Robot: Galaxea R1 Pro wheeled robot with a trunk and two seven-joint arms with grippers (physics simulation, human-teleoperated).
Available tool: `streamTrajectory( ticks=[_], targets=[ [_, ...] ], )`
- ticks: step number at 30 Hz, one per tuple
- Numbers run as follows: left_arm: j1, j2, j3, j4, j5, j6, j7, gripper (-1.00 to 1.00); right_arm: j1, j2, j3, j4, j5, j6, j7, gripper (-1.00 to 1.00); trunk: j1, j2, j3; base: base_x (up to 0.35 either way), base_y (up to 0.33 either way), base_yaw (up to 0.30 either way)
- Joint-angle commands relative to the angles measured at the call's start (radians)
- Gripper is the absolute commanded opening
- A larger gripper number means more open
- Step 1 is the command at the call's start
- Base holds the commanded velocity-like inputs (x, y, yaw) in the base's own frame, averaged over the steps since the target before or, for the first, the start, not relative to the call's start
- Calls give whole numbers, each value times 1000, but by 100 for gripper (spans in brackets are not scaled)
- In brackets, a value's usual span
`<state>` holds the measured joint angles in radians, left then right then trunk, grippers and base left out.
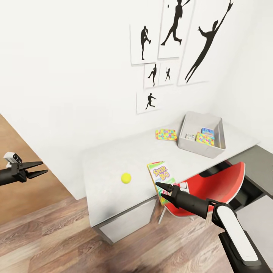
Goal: Put all the toys in the child's room - the three board games (two on the bed and one on the table), the two jigsaw puzzles on the table, and the tennis ball on the table - inside the toy box on the table in the child's room.
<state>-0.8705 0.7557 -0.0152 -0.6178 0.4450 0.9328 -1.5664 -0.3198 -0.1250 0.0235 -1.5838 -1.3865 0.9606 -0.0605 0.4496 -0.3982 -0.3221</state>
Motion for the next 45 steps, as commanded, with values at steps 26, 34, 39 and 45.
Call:
streamTrajectory(
  ticks=[26, 34, 39, 45],
  targets=[
    [-1, -1, -2, 0, 0, 11, -4, 100, -1, -1, 4, -1, -8, -36, -4, 100, 0, -2, 42, -36, -2, 0],
    [-1, -2, -2, 0, 0, 11, -4, 100, -1, -1, 4, -1, -8, -39, -4, 100, 0, -2, 55, 0, 0, 0],
    [-1, -4, -2, 0, 0, 11, -4, 100, -1, -1, 5, -1, -8, -39, -4, 100, 0, -2, 63, 0, 0, 0],
    [-1, -3, -2, 0, 0, 11, -4, 100, -1, 0, 14, -1, -7, -40, -5, 100, 0, -2, 73, 0, 0, 0]
  ],
)
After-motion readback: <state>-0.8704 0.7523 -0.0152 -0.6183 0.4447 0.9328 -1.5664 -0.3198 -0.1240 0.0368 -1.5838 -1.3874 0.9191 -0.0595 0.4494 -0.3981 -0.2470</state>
